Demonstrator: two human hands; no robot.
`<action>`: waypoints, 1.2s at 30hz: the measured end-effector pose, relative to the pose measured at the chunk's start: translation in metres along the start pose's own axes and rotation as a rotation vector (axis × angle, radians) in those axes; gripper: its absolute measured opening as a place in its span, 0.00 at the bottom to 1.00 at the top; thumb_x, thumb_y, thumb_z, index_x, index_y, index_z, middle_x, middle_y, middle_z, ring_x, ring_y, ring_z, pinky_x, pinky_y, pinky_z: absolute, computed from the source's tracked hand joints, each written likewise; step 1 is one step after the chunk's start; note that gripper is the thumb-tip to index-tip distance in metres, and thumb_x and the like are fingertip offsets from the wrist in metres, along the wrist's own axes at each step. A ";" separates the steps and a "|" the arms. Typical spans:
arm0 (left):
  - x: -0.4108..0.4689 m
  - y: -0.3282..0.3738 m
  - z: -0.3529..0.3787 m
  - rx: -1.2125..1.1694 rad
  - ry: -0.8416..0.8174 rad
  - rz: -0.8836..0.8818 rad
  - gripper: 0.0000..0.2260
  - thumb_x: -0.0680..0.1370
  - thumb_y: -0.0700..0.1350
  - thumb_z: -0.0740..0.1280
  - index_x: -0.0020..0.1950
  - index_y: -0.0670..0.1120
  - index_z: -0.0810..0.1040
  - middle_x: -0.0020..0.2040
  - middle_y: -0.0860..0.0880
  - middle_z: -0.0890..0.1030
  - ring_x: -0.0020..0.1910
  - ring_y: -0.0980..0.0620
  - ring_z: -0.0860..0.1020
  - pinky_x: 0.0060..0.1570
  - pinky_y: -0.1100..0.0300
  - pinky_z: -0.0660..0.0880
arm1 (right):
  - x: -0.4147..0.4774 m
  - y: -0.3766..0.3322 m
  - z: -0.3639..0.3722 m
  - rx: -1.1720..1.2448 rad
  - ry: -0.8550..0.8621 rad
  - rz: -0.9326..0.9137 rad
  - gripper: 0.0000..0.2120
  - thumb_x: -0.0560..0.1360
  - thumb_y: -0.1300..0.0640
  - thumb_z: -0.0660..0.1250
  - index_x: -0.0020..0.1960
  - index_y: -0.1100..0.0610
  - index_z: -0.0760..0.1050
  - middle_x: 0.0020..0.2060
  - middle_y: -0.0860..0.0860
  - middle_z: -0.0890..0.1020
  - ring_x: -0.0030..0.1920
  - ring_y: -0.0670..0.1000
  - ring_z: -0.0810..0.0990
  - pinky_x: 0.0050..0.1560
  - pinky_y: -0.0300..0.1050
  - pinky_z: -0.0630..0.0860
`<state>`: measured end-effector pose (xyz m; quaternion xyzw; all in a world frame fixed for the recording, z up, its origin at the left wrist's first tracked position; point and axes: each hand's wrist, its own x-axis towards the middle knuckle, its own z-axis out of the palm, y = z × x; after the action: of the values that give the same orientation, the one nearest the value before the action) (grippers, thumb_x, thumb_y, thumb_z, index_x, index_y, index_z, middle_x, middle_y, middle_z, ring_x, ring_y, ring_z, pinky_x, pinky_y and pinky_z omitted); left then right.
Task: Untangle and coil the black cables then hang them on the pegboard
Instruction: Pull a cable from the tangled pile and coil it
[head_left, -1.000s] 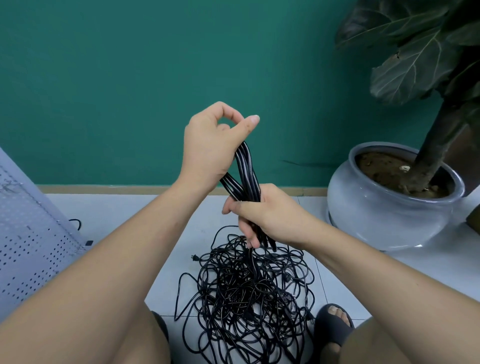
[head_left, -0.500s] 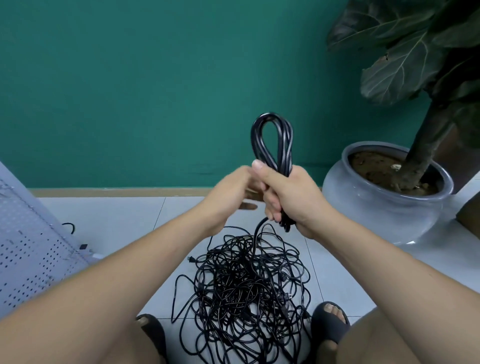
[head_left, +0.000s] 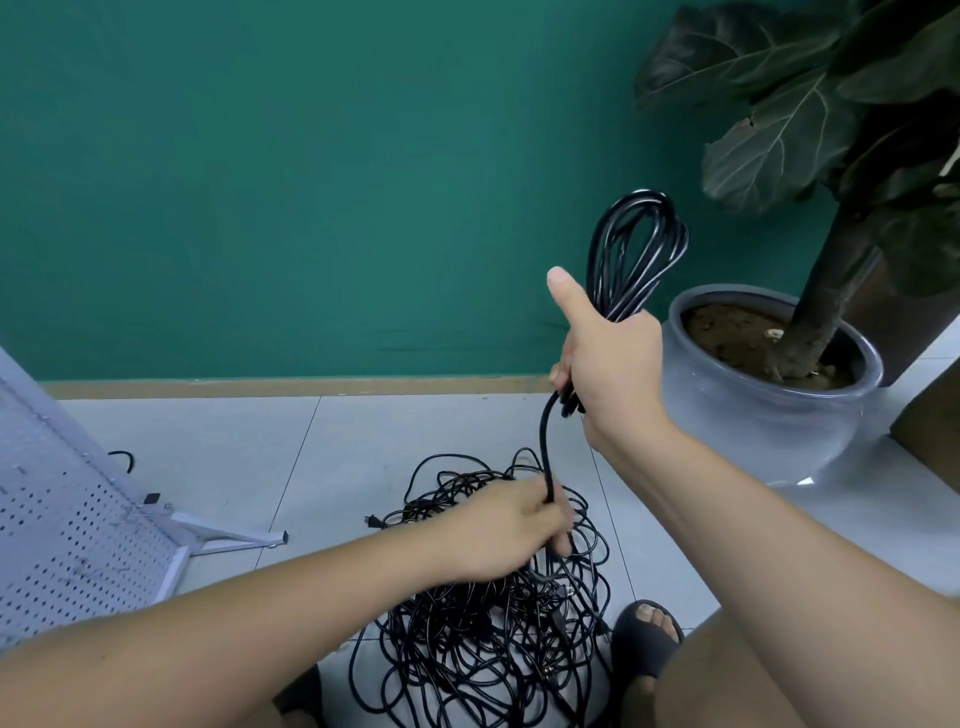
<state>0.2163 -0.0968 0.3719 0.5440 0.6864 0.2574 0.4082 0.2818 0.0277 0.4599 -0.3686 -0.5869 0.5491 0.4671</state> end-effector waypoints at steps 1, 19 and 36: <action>-0.004 0.003 0.002 0.108 -0.010 0.016 0.10 0.87 0.50 0.58 0.58 0.47 0.77 0.51 0.50 0.88 0.40 0.56 0.81 0.44 0.58 0.77 | 0.003 0.000 0.000 -0.012 0.026 0.008 0.28 0.77 0.40 0.77 0.38 0.57 0.64 0.29 0.58 0.65 0.22 0.54 0.71 0.31 0.50 0.70; -0.048 0.042 -0.091 0.190 0.558 0.499 0.06 0.82 0.46 0.74 0.46 0.56 0.82 0.37 0.62 0.79 0.35 0.59 0.76 0.37 0.63 0.74 | 0.016 0.033 0.003 -0.616 -0.380 -0.130 0.34 0.82 0.26 0.57 0.32 0.53 0.65 0.26 0.50 0.71 0.26 0.49 0.70 0.33 0.46 0.68; -0.057 0.049 -0.117 0.022 1.049 0.475 0.11 0.72 0.51 0.83 0.39 0.50 0.83 0.37 0.50 0.78 0.37 0.53 0.75 0.38 0.61 0.70 | -0.045 0.018 0.013 -0.268 -0.711 0.031 0.37 0.72 0.20 0.52 0.36 0.56 0.67 0.25 0.56 0.68 0.22 0.54 0.68 0.27 0.44 0.68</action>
<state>0.1487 -0.1275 0.4893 0.4869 0.6588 0.5702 -0.0617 0.2809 -0.0166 0.4367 -0.2217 -0.7733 0.5681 0.1734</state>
